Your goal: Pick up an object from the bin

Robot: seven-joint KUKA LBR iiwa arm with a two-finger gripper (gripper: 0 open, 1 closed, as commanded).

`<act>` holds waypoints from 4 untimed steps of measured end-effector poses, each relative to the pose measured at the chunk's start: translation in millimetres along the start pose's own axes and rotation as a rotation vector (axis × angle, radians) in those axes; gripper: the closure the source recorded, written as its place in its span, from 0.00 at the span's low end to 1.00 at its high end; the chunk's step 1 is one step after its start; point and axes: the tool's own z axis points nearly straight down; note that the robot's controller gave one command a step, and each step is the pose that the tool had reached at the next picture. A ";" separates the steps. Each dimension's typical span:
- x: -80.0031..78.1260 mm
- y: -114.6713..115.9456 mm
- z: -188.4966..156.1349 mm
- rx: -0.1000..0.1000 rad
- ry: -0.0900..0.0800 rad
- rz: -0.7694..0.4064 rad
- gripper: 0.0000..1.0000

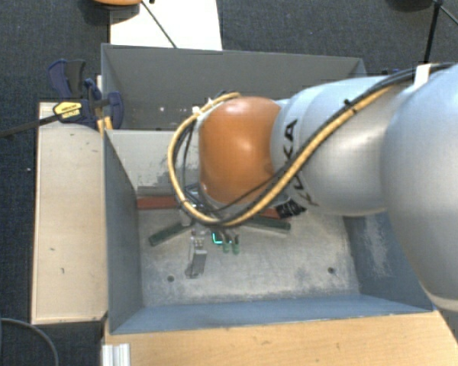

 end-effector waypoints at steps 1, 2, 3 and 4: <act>-2.2 -0.9 -4.1 -0.002 -0.008 0.005 0.00; -46.3 9.0 47.9 -0.005 -0.018 -0.031 0.00; -39.2 25.2 88.7 -0.001 -0.007 0.004 0.00; -60.8 44.6 88.2 -0.001 -0.007 -0.032 1.00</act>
Offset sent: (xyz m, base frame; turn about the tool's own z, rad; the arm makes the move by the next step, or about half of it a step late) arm 0.0673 0.0131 -0.0889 -0.0513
